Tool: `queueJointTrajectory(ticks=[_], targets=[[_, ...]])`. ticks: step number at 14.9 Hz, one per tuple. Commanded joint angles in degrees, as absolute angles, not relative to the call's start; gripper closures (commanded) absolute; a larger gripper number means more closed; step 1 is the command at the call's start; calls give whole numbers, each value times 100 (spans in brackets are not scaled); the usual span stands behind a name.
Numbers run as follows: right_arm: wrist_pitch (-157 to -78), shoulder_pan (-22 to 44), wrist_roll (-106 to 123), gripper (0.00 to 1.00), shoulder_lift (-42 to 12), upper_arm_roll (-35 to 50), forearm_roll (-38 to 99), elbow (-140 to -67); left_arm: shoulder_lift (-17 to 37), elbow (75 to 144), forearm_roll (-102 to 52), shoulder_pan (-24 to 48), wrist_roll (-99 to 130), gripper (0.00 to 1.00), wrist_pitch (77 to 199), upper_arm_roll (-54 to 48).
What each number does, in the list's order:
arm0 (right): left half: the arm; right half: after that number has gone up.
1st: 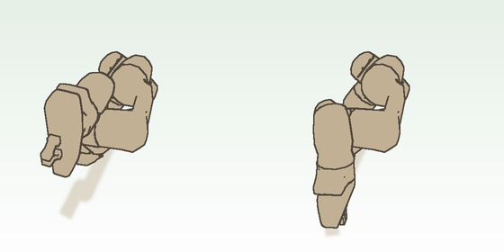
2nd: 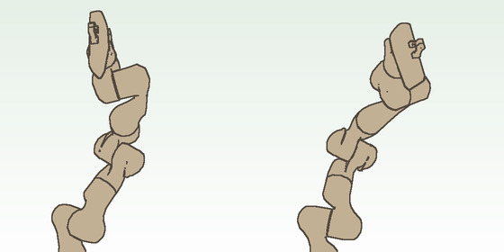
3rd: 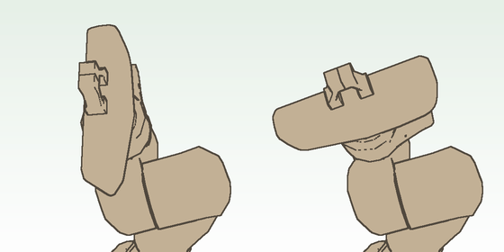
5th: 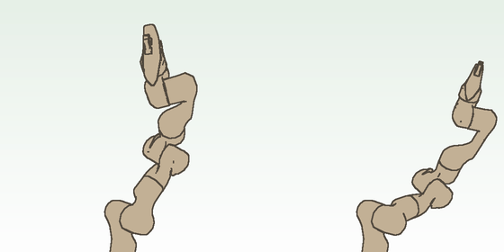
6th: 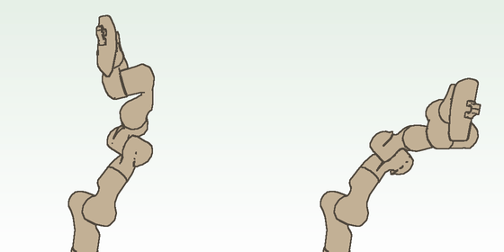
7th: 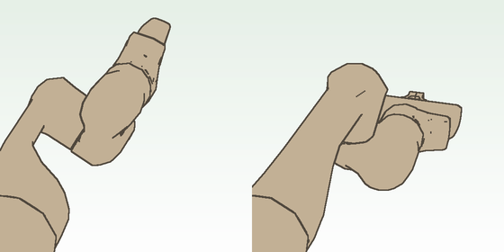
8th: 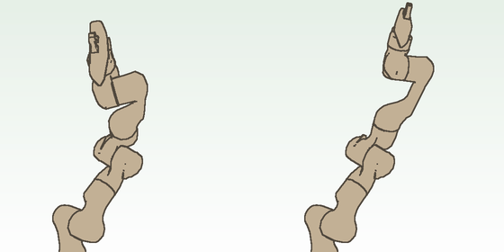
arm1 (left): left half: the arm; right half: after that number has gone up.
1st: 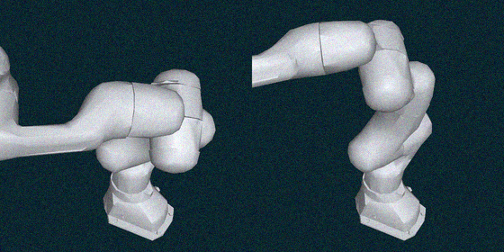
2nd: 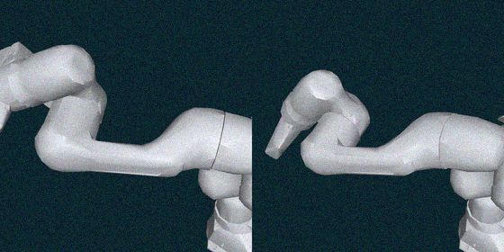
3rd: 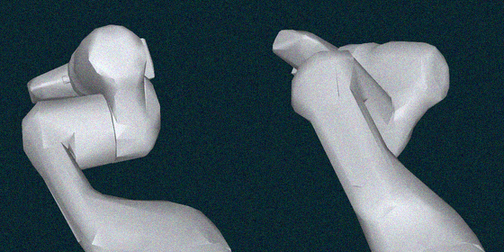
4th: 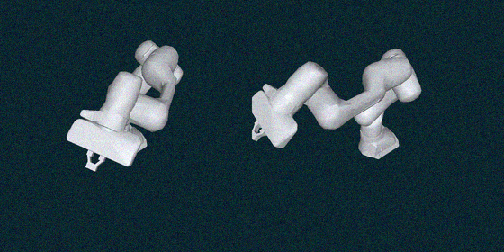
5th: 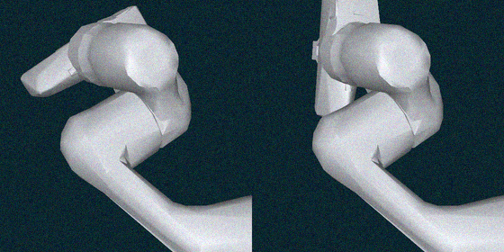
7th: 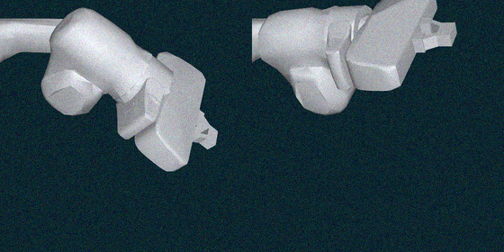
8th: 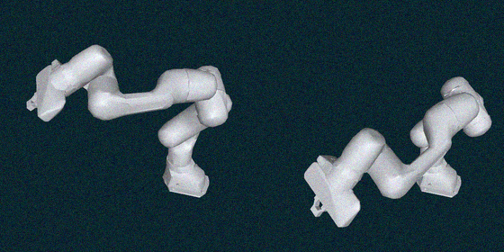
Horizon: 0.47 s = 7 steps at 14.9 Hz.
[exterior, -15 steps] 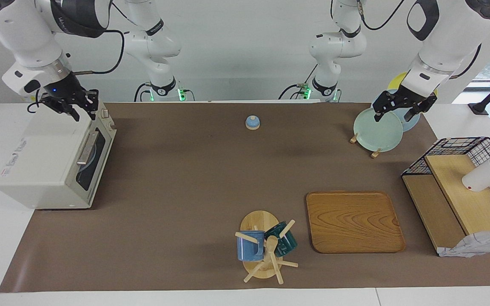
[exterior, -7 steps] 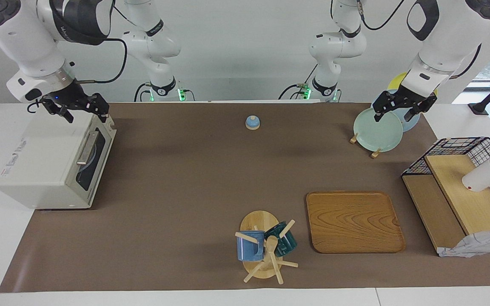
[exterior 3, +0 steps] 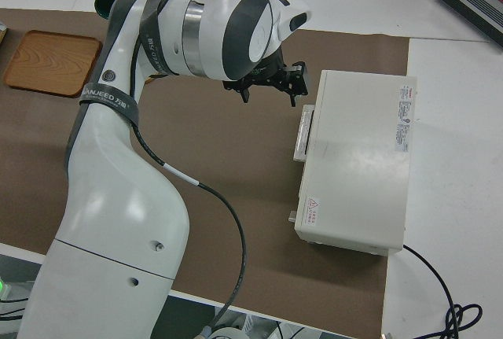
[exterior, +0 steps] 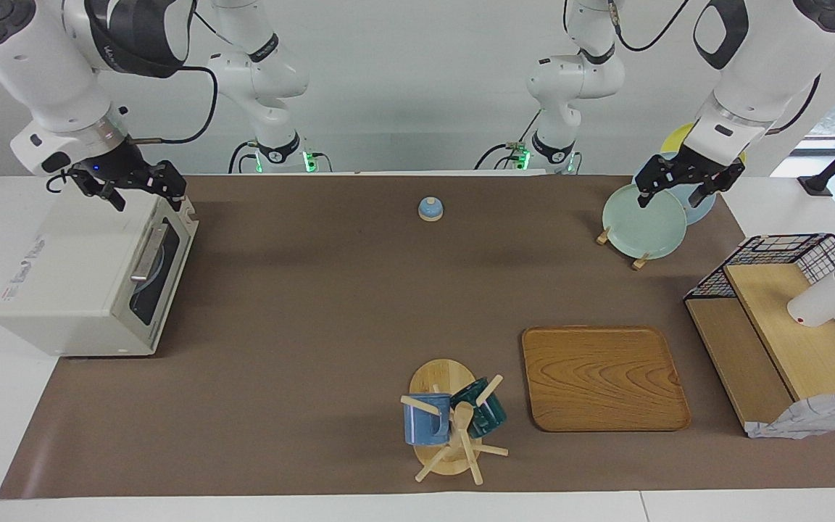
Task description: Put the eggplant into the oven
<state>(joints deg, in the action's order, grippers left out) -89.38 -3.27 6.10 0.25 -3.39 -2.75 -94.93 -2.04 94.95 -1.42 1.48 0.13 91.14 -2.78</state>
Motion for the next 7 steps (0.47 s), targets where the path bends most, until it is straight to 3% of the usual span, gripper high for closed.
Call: queueJointTrajectory(ticks=[1, 7], targets=[[-9087, -325, 475, 0, -44, -378, -167, -9387, -246, 9475, -53, 97, -18, 0, 9009, -308], [-9105, -325, 475, 0, -35, -352, -158, -9378, -246, 9475, -53, 97, -18, 0, 9018, -308]])
